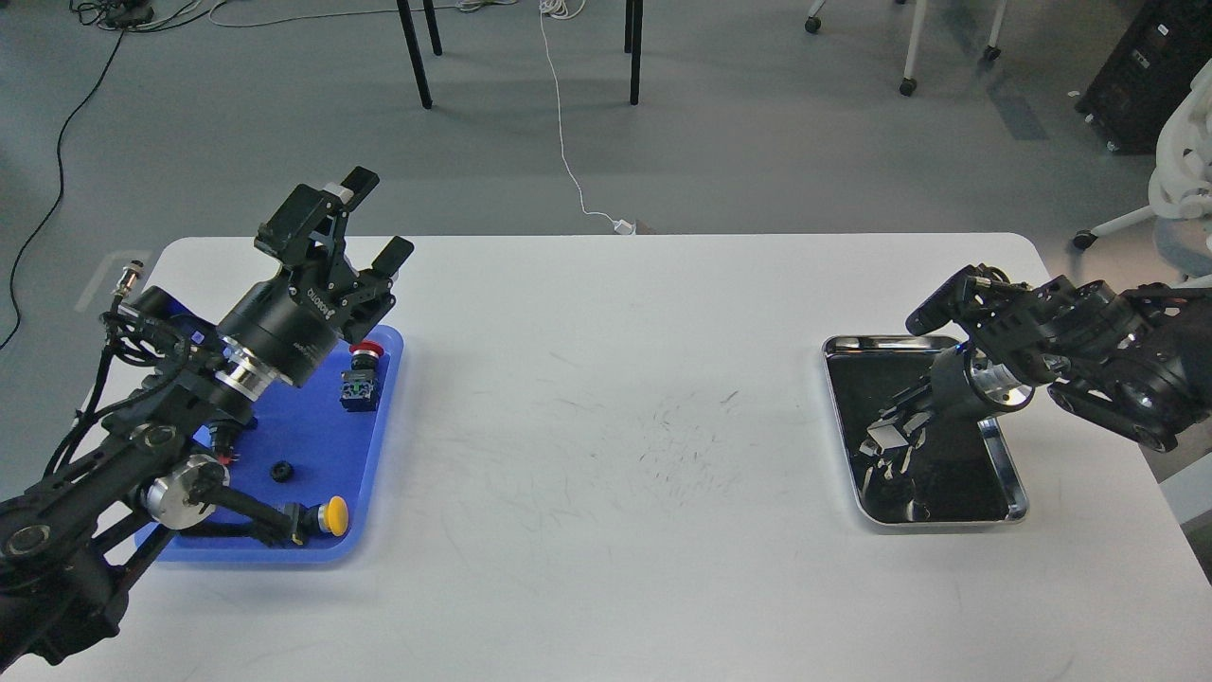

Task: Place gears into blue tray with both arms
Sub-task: 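Lower the right gripper into the metal tray and grasp another black part, then carry the black part to the table center and set it down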

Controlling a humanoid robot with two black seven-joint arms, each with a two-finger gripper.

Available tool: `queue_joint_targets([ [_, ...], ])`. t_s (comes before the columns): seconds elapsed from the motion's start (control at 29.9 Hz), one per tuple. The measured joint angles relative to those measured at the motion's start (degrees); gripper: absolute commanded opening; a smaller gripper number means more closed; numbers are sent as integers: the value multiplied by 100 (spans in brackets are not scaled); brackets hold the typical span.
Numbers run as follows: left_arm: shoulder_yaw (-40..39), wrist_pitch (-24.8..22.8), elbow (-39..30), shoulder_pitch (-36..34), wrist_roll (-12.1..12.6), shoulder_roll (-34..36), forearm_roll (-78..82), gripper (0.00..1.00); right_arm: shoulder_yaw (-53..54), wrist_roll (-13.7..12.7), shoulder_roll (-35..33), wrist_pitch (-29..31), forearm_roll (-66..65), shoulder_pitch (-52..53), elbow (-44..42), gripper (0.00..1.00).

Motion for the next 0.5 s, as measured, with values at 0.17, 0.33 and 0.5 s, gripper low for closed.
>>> queue_joint_targets([
  [0.17, 0, -3, 0, 0, 0, 0, 0, 98, 0, -1, -2, 3, 1, 20, 11, 18],
  [0.33, 0, -3, 0, 0, 0, 0, 0, 98, 1, -1, -55, 3, 12, 101, 79, 18],
  [0.5, 0, -4, 0, 0, 0, -8, 0, 98, 29, -1, -199, 4, 63, 410, 356, 18],
])
